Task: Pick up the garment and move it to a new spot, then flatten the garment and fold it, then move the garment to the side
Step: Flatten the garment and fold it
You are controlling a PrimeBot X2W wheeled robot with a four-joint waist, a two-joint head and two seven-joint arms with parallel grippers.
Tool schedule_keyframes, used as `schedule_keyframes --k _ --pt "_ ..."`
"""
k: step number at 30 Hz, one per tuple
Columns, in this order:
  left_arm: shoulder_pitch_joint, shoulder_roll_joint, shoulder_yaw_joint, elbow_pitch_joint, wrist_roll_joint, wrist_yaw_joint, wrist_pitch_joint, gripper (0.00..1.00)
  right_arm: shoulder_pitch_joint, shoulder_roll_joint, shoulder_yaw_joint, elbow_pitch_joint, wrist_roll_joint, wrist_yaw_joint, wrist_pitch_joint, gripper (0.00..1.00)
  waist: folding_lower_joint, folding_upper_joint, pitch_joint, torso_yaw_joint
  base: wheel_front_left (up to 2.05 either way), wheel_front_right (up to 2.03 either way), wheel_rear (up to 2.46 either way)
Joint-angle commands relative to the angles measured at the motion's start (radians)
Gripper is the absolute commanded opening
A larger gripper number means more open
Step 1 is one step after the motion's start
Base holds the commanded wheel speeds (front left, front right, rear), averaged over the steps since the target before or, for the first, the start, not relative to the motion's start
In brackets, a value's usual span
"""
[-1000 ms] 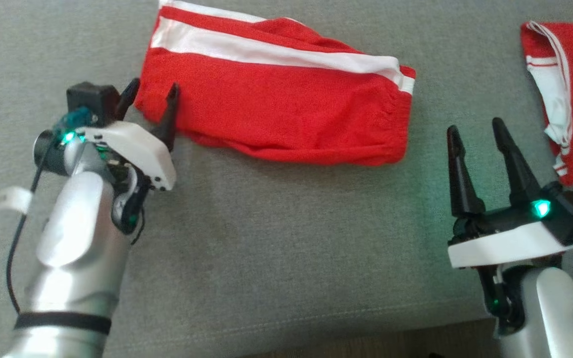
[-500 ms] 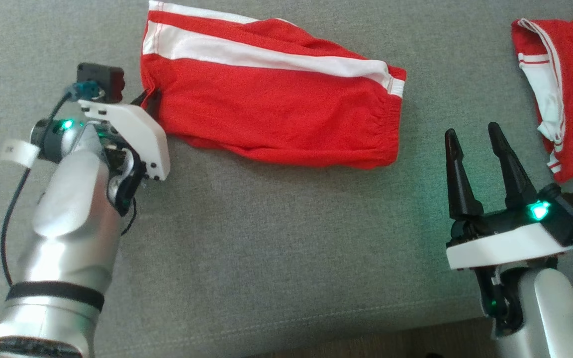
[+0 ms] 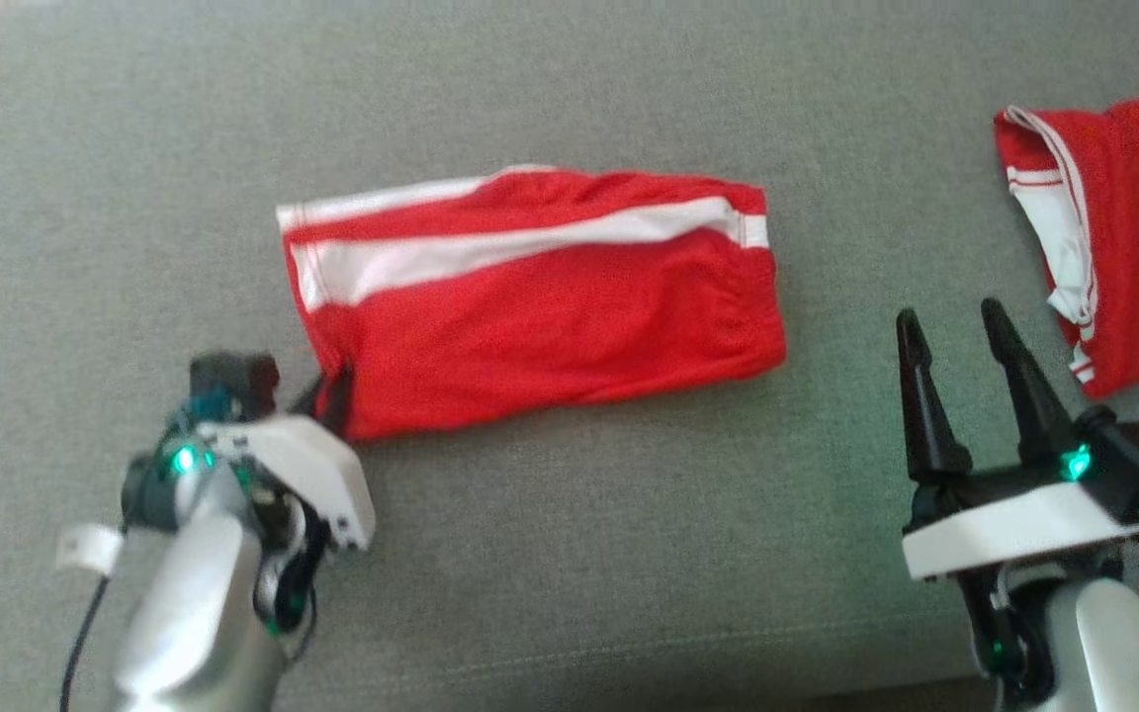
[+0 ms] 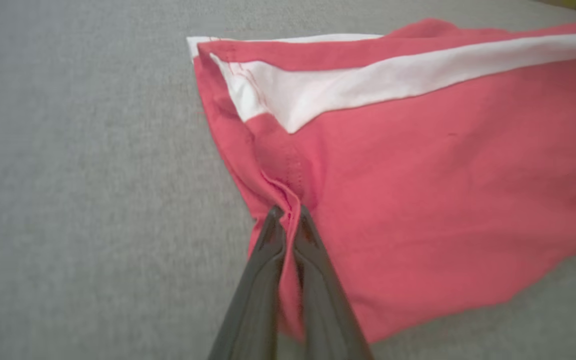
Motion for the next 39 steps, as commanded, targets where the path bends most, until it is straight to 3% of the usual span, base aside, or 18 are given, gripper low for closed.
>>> schedule_keyframes --k 1,4,5,6,10,15,18,27,39 --pt "0.043 0.016 0.039 -0.081 -0.019 0.015 0.015 0.0 0.012 -0.002 0.016 -0.045 -0.004 0.004 0.011 1.0 0.0 0.0 -0.03 0.015 0.0 0.0 0.0" --pt "0.084 0.015 0.043 -0.133 -0.028 0.027 0.02 0.0 0.029 -0.003 0.013 -0.055 -0.002 0.004 0.02 1.0 0.0 0.0 -0.041 0.022 0.0 0.0 0.0" --pt "0.098 0.014 0.046 -0.156 -0.028 0.036 0.013 0.11 0.036 -0.003 0.009 -0.059 -0.002 0.004 0.024 1.0 0.0 0.0 -0.046 0.026 0.0 0.0 0.0" --pt "0.112 0.008 0.048 -0.173 -0.035 0.04 0.01 1.0 0.042 -0.003 0.007 -0.063 -0.002 0.004 0.028 1.0 0.0 0.0 -0.051 0.029 0.0 0.0 0.0" --pt "0.146 0.006 0.047 -0.235 -0.014 0.069 -0.06 1.0 0.056 -0.004 -0.009 -0.072 -0.009 0.004 0.052 1.0 0.0 0.0 -0.065 0.037 0.0 0.0 0.0" --pt "0.177 -0.001 0.069 -0.322 0.025 0.125 -0.243 1.0 0.059 -0.008 -0.012 -0.087 -0.025 0.004 0.069 1.0 0.0 0.0 -0.086 0.046 0.0 0.0 0.0" --pt "0.202 0.0 0.077 -0.376 0.042 0.14 -0.284 1.0 0.059 -0.016 -0.01 -0.097 -0.034 0.004 0.08 1.0 0.0 0.0 -0.099 0.051 0.0 0.0 0.0" --pt "0.302 0.004 0.084 -0.509 0.078 0.167 -0.303 1.0 0.078 -0.026 -0.014 -0.112 -0.039 0.004 0.104 1.0 0.0 0.0 -0.128 0.055 0.0 0.0 0.0" --pt "0.314 0.007 0.082 -0.528 0.086 0.171 -0.304 1.0 0.075 -0.034 -0.021 -0.111 -0.034 0.004 0.116 1.0 0.0 0.0 -0.12 0.064 0.0 0.0 0.0"
